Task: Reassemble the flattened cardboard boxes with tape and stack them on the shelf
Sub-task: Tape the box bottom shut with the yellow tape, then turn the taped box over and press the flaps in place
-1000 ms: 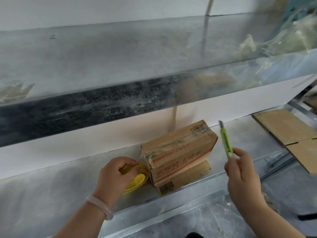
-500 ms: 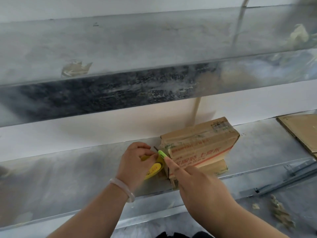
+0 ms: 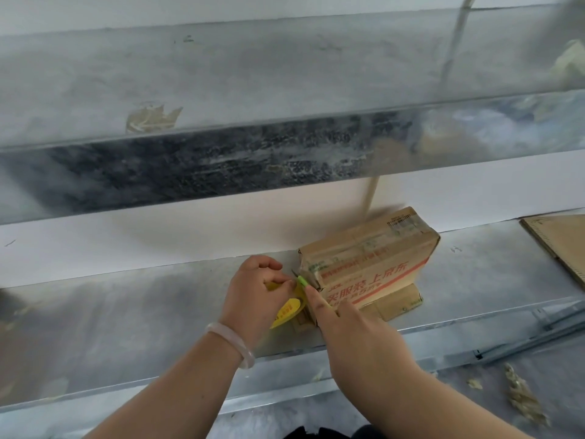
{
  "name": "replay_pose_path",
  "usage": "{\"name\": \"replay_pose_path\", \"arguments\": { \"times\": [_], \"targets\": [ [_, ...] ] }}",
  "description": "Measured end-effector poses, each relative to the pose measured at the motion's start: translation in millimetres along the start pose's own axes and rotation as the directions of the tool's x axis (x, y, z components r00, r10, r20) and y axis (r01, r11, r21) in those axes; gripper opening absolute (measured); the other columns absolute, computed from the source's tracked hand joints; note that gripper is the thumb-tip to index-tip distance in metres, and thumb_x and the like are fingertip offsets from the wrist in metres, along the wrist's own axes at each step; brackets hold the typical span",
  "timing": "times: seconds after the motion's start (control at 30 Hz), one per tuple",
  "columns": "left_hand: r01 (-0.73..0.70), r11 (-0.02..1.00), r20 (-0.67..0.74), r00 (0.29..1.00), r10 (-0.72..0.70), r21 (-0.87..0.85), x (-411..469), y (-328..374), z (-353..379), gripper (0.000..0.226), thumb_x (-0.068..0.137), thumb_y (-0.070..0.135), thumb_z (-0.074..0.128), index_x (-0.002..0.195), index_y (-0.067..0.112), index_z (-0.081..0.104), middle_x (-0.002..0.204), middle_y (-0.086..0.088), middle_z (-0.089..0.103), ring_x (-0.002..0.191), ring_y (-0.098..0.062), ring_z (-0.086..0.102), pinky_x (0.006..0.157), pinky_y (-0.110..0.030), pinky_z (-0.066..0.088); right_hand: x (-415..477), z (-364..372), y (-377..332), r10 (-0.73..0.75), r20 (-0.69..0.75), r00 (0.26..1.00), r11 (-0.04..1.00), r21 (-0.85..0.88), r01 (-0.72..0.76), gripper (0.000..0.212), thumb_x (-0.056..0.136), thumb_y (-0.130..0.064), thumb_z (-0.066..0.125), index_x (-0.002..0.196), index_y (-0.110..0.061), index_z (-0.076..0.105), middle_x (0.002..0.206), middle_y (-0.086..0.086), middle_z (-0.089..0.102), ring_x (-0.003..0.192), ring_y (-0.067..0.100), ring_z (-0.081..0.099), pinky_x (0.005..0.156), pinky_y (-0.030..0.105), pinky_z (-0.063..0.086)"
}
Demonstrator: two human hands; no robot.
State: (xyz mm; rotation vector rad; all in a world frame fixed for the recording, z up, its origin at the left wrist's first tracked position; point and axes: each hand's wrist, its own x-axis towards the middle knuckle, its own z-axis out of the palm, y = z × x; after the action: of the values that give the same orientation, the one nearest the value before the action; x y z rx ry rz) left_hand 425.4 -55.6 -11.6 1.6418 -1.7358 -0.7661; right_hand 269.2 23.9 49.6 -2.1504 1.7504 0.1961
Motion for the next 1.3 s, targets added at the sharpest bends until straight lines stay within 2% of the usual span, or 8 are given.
{"name": "replay_pose_path", "arguments": {
  "times": [0.1,0.23,0.37,0.5,0.67,0.87,0.97,1.3],
  "targets": [
    [0.035,0.999,-0.067,0.997,-0.037,-0.037,3,-7,-8,0.005,0.079,0.024,0.075,0.074,0.026,0.075,0.099,0.019,0.056,0.091,0.005,0.054,0.070,0.002,0.033,1,5,7,0.046,0.037,0.998,0.999,0.008,-0.046,0.077,0.096,-0.004,0.032,0.154,-0.034,-0.010,0.124,0.008,0.048,0.108,0.029,0.057,0.079,0.036,0.046],
    [-0.111,0.988,-0.013,0.993,0.113,0.105,2,-20,-16,0.004,0.081,0.023,0.073,0.078,0.025,0.073,0.099,0.020,0.054,0.091,0.005,0.052,0.075,0.002,0.030,5,14,19,0.019,0.002,1.000,0.998,0.057,-0.019,0.080,0.093,-0.006,0.033,0.152,-0.041,-0.008,0.113,0.002,0.052,0.096,0.026,0.059,0.078,0.037,0.050],
    [-0.231,0.938,-0.058,0.966,0.254,0.259,9,-28,-16,0.003,0.084,0.016,0.069,0.082,0.017,0.068,0.095,0.013,0.054,0.082,-0.005,0.054,0.075,-0.016,0.042,3,24,29,-0.159,-0.190,0.969,0.979,0.094,0.179,0.081,0.093,-0.013,0.038,0.146,-0.051,-0.011,0.097,-0.006,0.056,0.073,0.018,0.054,0.066,0.034,0.051],
    [-0.276,0.856,-0.056,0.941,0.332,0.437,12,-40,-8,0.009,0.085,0.024,0.059,0.079,0.021,0.064,0.094,0.009,0.058,0.078,-0.017,0.059,0.070,-0.033,0.045,-15,29,63,-0.252,-0.567,0.784,0.914,0.126,0.385,0.038,0.092,-0.026,0.046,0.130,-0.025,0.047,0.083,-0.012,0.067,0.059,0.009,0.055,0.049,0.013,0.036],
    [-0.361,0.834,0.036,0.924,0.381,0.417,-11,-56,14,0.023,0.086,0.036,0.049,0.078,0.024,0.067,0.099,0.013,0.062,0.090,-0.011,0.056,0.084,-0.031,0.040,-32,32,124,-0.116,-0.793,0.598,0.893,0.181,0.412,0.033,0.100,-0.036,0.039,0.124,-0.014,0.049,0.091,-0.010,0.060,0.062,0.008,0.057,0.057,0.018,0.046],
    [-0.337,0.893,0.066,0.941,0.333,0.298,-36,-76,31,0.017,0.086,0.030,0.053,0.080,0.022,0.068,0.105,0.014,0.061,0.092,-0.006,0.057,0.086,-0.027,0.043,-40,43,203,0.190,-0.689,0.700,0.943,0.326,0.065,0.038,0.097,-0.036,0.039,0.125,-0.012,0.046,0.076,0.002,0.056,0.049,0.028,0.057,0.045,0.025,0.038],
    [-0.289,0.900,0.055,0.956,0.287,0.325,-41,-69,35,0.022,0.086,0.031,0.052,0.082,0.020,0.071,0.103,0.010,0.064,0.090,-0.007,0.057,0.086,-0.023,0.043,-12,50,236,0.381,-0.557,0.738,0.905,0.389,-0.173,0.030,0.097,-0.015,0.046,0.126,-0.011,0.048,0.103,0.019,0.061,0.077,0.045,0.062,0.061,0.041,0.046],
    [-0.105,0.889,-0.074,0.985,0.154,0.446,-53,-31,45,0.030,0.080,0.037,0.049,0.086,0.022,0.074,0.099,0.007,0.071,0.086,-0.019,0.067,0.082,-0.023,0.044,-1,65,313,0.009,-0.689,0.725,0.969,0.185,0.164,0.032,0.093,-0.026,0.037,0.115,-0.009,0.052,0.097,0.011,0.057,0.083,0.027,0.055,0.079,0.036,0.048]
  ]
}}
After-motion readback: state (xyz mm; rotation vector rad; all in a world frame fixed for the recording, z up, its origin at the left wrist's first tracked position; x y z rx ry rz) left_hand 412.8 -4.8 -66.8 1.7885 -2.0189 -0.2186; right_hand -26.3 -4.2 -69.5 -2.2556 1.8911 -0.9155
